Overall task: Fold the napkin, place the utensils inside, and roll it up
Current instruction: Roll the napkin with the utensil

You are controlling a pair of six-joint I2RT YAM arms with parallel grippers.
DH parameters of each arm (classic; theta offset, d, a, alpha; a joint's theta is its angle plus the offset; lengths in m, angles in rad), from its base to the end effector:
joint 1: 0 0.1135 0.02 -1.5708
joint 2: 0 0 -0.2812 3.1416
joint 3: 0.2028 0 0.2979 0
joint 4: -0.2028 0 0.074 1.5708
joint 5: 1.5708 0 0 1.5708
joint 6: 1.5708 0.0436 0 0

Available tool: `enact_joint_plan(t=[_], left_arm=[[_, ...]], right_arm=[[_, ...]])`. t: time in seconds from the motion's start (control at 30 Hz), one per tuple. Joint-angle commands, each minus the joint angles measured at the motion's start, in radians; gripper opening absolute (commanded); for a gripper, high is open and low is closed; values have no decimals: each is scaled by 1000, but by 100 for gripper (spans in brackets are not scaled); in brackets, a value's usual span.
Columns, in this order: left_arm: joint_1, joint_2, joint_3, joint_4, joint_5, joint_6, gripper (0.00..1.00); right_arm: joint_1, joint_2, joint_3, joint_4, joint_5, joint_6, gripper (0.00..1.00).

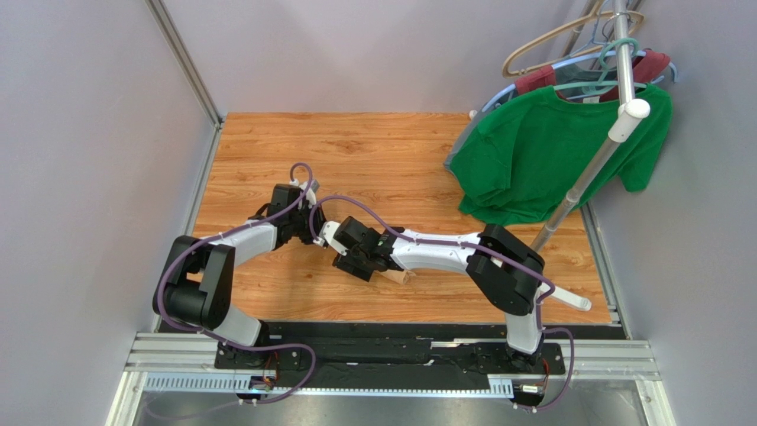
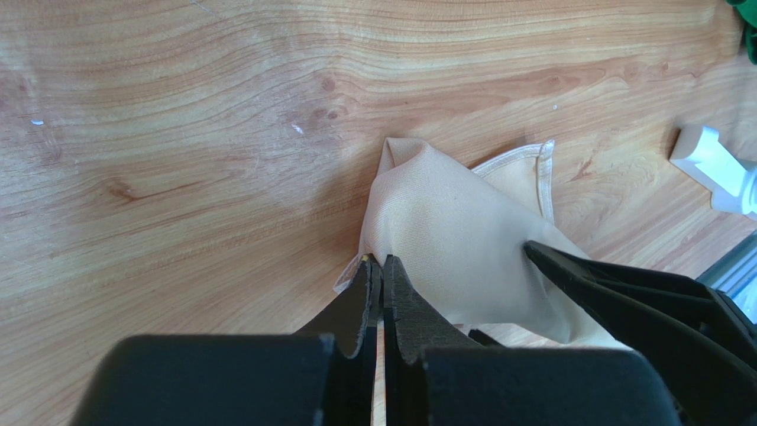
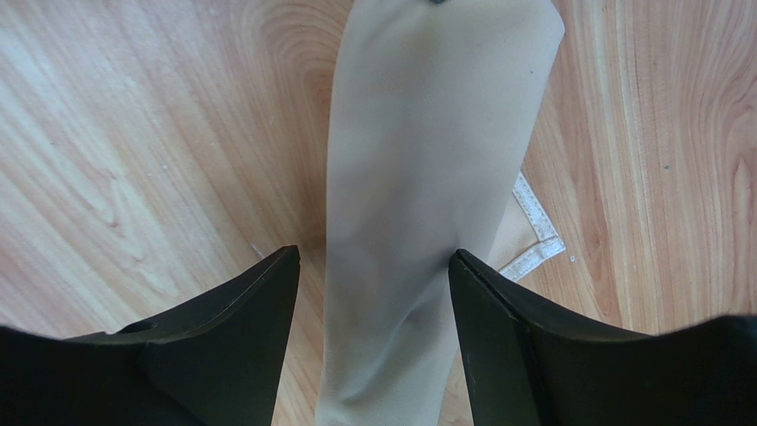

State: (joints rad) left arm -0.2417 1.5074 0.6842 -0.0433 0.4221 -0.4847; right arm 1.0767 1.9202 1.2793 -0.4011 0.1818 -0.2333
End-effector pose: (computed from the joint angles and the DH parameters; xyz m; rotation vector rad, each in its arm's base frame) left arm 0.3047 -0.0935 0.1342 -0.1078 2.5103 -0.8286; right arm 0.2180 0.3880 0.1504 -1.5247 2.0898 0.0715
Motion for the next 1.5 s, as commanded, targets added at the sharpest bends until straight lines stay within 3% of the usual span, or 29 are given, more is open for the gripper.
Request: enact_joint_plan(t=[0.0,0.13,0.3,0.4,0.43,0.5,0.6,0.9,1.2,1.47], left_arm=[[4,7,44,-10,21,11,0],[4,8,46,0,38,14,0],[4,1,44,22,66,17,0],[4,-12,43,33,57,2,15],[4,-19,38,36,50,-6,33],[4,-59,26,37,24,-25,50],[4,-128,11,39,-28,-35,58],[4,-199,-38,94,-60,-15,62],[4,-141,-84,244,56,-15,62],[4,-90,-92,272,84,-9,62]], right_arm=[[-4,16,2,56,71,-6,66],[-24,48,0,56,33,11,60],[-72,59,-8,38,-56,41,40],[-107,57,-8,15,-158,63,31],[-118,56,-6,8,-241,68,30],[-150,54,-2,-16,-345,94,27],[-193,45,-8,-31,-465,126,27],[-316,92,20,-39,-818,206,26],[-393,186,68,-64,-1005,212,26],[-435,240,84,-59,-1111,216,26]])
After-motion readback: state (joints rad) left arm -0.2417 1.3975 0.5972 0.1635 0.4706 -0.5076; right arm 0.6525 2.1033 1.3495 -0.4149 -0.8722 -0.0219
